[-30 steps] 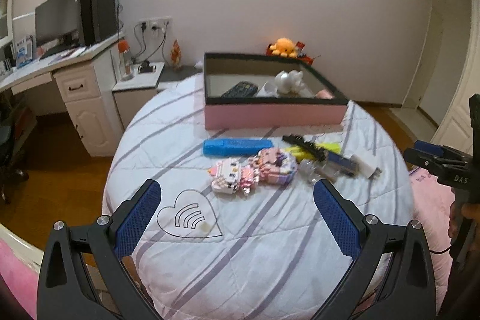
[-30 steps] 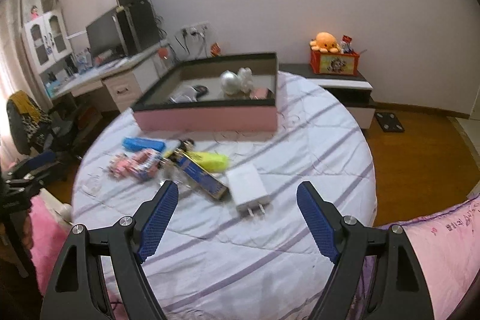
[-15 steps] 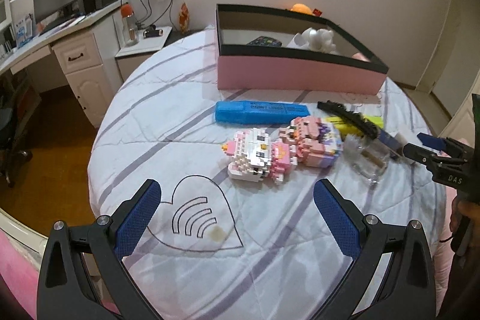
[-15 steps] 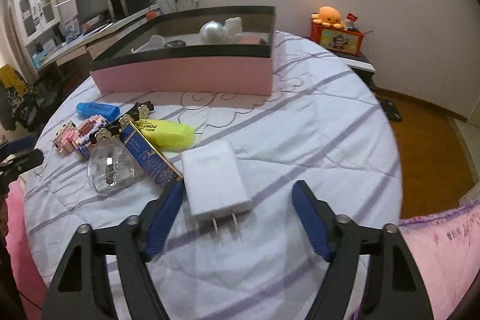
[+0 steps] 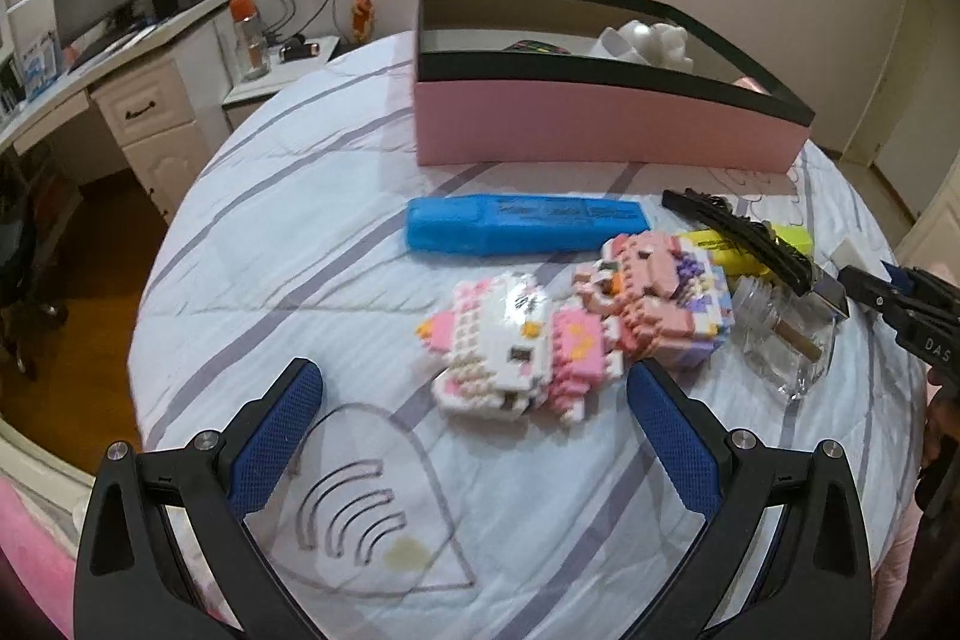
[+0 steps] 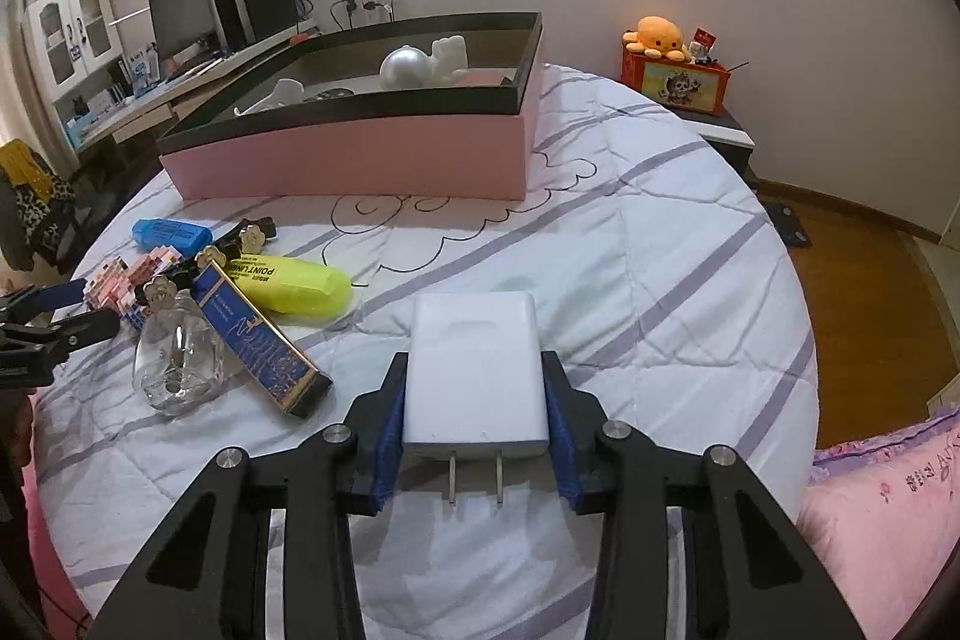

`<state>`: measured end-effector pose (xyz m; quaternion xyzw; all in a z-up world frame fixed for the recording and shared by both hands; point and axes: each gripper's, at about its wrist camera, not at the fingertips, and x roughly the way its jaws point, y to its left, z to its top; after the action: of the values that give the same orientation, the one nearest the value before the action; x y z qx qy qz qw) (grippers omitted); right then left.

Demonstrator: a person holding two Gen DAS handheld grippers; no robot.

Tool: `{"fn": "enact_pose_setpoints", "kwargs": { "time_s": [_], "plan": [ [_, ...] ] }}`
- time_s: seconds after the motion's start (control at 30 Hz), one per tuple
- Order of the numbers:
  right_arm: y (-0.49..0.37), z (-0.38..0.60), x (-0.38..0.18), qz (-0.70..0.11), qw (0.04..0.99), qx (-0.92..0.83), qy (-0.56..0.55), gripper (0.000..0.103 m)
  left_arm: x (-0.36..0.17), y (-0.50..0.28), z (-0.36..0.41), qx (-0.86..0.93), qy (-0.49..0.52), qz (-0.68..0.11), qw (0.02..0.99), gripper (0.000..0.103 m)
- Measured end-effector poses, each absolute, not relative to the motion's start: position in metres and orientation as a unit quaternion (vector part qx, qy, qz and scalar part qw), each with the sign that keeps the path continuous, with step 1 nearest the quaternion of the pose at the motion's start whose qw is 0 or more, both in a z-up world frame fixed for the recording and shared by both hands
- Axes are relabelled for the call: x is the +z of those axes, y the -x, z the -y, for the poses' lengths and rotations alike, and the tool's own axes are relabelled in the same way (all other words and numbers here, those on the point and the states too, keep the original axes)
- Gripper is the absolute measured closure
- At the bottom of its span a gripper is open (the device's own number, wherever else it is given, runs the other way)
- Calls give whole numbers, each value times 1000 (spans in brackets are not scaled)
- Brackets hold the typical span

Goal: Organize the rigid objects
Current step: 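Grasp the white charger with the right tool while the left tool grasps the pixel-block cat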

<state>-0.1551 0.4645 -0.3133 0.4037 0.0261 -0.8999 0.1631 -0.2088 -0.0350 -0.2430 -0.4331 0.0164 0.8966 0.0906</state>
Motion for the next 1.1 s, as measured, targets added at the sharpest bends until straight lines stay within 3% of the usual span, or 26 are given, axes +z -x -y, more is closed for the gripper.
{"fn": "enact_pose_setpoints", "kwargs": {
  "time_s": [0.07, 0.1, 0.13, 0.23, 1.1],
  "plan": [
    [155, -465, -313, -24, 164, -901, -401, 62, -243, 210, 32, 901, 423, -23, 94, 1],
    [156, -465, -314, -23, 165, -901, -401, 62, -243, 210, 32, 904, 417, -26, 92, 9],
    [157, -465, -313, -22, 166, -901, -400, 62, -244, 210, 32, 905, 414, -29, 91, 25],
    [156, -464, -314, -24, 168, -902, -396, 62, -244, 209, 31, 907, 407, -39, 97, 41],
    [128, -466, -300, 35, 186, -894, -405, 62, -204, 161, 31, 912, 378, -26, 159, 41]
  ]
}}
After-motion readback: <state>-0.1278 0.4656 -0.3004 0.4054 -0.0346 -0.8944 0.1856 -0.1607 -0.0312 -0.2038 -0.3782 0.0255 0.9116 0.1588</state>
